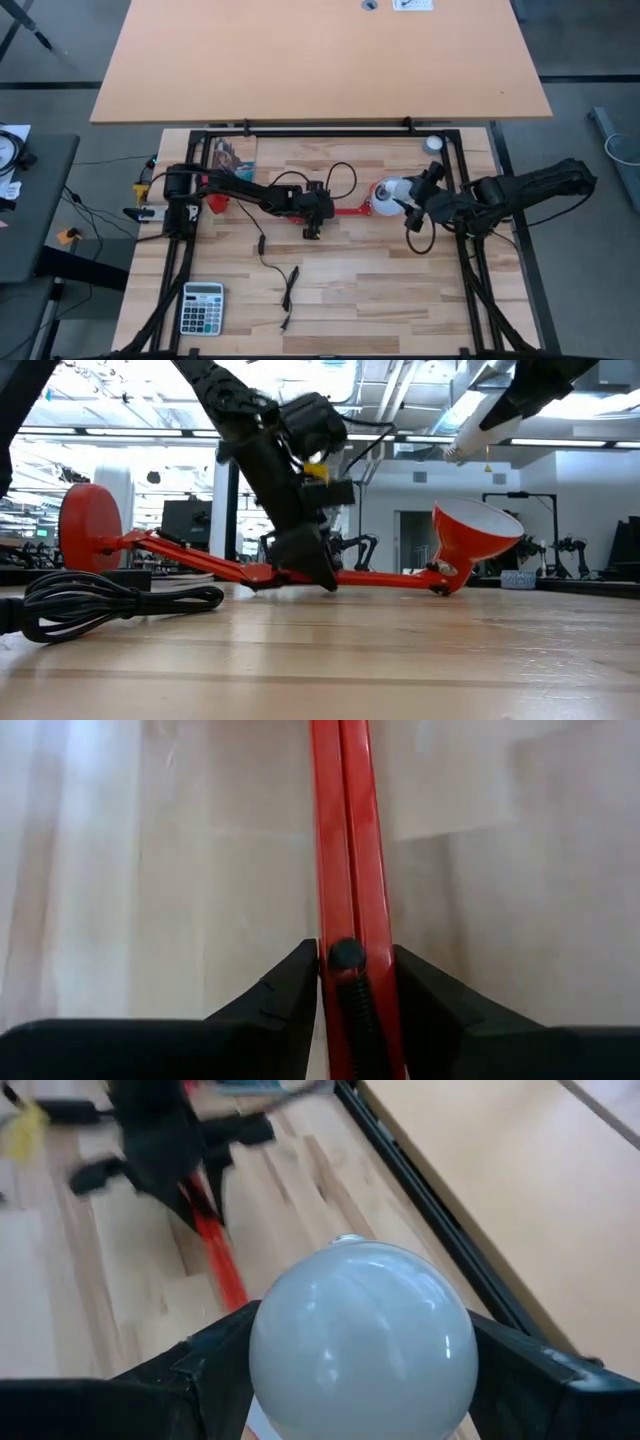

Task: Screw lightbulb
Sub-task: Insert the lightbulb in the lamp

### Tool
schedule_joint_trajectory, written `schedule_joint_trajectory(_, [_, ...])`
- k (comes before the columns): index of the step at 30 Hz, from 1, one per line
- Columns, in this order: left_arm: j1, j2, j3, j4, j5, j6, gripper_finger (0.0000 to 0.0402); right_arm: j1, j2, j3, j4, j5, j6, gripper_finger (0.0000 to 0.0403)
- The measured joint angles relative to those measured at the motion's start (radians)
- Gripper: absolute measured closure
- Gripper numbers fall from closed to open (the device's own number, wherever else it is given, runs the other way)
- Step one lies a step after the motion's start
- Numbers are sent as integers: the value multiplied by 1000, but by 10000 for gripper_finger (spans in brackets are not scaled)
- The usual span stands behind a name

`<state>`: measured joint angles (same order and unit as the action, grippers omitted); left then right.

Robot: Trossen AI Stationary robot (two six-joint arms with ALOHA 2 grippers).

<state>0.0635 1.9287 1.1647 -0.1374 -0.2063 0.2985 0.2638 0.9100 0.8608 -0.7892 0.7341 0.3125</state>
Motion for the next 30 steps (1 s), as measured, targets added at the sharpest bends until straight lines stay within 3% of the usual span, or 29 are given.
schedule_joint_trajectory(18, [10,-45,3,96,25,-23,293,-46,91,-1,-31,-3,-23,105])
schedule_joint_trajectory(30, [9,-45,4,167,32,-90,282,-104,220,0,-29,-37,1,105])
